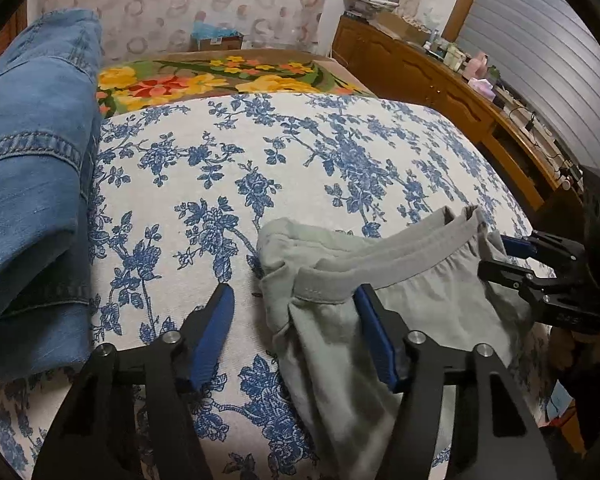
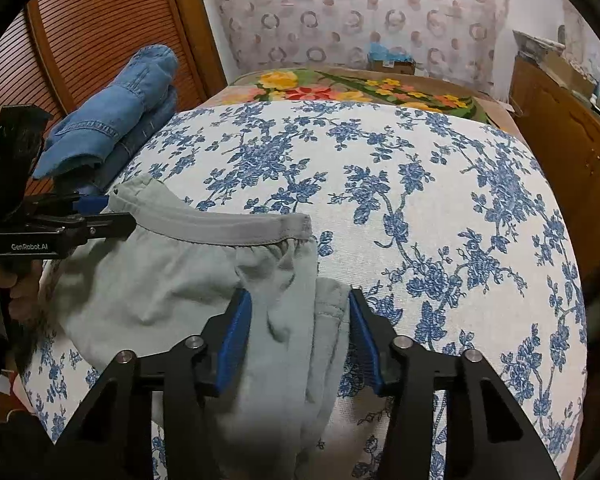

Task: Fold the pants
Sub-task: 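Grasp the folded shorts with both grippers and lift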

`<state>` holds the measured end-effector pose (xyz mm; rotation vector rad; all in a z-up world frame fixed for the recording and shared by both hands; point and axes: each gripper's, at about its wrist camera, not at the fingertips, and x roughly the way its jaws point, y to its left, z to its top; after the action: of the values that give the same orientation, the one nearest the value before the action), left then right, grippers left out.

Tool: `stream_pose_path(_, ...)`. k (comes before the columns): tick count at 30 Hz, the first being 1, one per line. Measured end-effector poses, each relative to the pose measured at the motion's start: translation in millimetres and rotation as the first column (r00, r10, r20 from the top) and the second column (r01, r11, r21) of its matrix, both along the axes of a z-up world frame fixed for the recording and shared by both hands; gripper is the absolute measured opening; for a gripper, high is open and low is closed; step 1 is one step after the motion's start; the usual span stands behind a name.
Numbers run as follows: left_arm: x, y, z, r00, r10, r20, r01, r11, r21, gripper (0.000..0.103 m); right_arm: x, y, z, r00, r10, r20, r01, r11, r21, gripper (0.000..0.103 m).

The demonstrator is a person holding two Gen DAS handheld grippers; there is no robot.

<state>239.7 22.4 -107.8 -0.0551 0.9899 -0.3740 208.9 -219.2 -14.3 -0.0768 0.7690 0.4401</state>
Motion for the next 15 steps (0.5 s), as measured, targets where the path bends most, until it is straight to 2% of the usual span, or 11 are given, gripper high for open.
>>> stream_pose_path(12,4.0,-8.1,-0.8,0.999,-0.032,0.011,0.032,0.999,0.018,0.06,-3.2,-10.1,2.8,0.999,-0.007,-0.031,0.008,1.0,0.025,0.043)
stream_pose_path(14,4.1,-7.2,-0.8,0.999,-0.032,0.01,0.032,0.999,0.014,0.06,-2.0,-9.5,2.9,0.999,-0.003,-0.033,0.004,1.0,0.029,0.032)
stream_pose_path(15,3.9,-6.5,-0.5,0.999,-0.031,0.009,0.031,0.999,0.008,0.06,-1.2,-8.8,2.8,0.999,0.001,-0.035,0.0,1.0,0.028,0.03)
